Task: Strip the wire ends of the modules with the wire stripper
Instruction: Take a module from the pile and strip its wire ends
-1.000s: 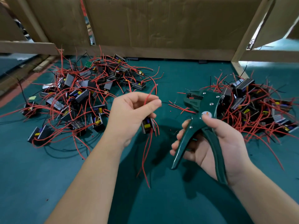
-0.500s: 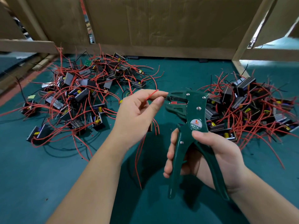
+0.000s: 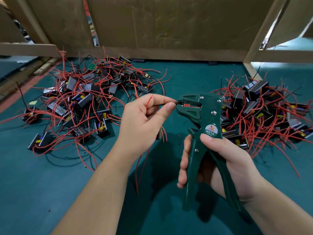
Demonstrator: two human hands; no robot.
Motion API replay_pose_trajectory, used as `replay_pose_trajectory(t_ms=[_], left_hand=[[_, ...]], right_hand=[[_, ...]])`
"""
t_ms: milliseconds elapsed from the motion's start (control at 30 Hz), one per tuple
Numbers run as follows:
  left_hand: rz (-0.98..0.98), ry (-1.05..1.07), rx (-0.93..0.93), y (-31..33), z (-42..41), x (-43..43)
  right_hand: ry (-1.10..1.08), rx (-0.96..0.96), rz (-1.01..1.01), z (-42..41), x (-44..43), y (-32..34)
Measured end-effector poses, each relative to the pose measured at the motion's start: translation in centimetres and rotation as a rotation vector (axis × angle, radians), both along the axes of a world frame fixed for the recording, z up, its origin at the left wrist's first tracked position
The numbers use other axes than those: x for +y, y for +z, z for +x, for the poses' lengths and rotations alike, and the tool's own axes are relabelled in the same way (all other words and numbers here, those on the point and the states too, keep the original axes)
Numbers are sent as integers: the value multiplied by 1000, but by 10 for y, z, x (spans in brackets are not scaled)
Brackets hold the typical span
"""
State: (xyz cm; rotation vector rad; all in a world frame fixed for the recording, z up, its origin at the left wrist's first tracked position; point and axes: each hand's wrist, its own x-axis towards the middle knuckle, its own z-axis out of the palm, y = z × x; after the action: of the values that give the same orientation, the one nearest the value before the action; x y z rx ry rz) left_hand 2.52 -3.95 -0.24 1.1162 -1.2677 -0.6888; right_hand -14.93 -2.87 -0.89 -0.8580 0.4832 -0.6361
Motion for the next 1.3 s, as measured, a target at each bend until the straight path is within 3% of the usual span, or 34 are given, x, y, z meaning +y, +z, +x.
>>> replay_pose_trajectory(t_ms=[500, 667, 733, 833, 1000, 1067, 1167, 1233, 1300], left_hand=[[7, -1, -74, 2, 3, 0], [-3, -20, -171, -6, 2, -3], [24, -53, -176, -10, 1, -4], [117, -96, 74, -8, -1, -6], [173, -185, 706, 5, -5, -7], [227, -222, 773, 6, -7, -5], [255, -298, 796, 6, -9, -4], [159, -204, 700, 6, -7, -6], [187, 48, 226, -1, 1, -10]], right_hand=[[-42, 68, -2, 0, 0, -1], [-229, 213, -51, 4, -1, -1], [-262, 183, -9, 5, -1, -1], [-258, 0, 80, 6, -3, 0], [-5, -7, 76, 3, -4, -2], [119, 9, 74, 5, 0, -4], [84, 10, 18, 8, 2, -5], [-34, -29, 2, 9, 0, -4], [-228, -102, -26, 8, -5, -2]])
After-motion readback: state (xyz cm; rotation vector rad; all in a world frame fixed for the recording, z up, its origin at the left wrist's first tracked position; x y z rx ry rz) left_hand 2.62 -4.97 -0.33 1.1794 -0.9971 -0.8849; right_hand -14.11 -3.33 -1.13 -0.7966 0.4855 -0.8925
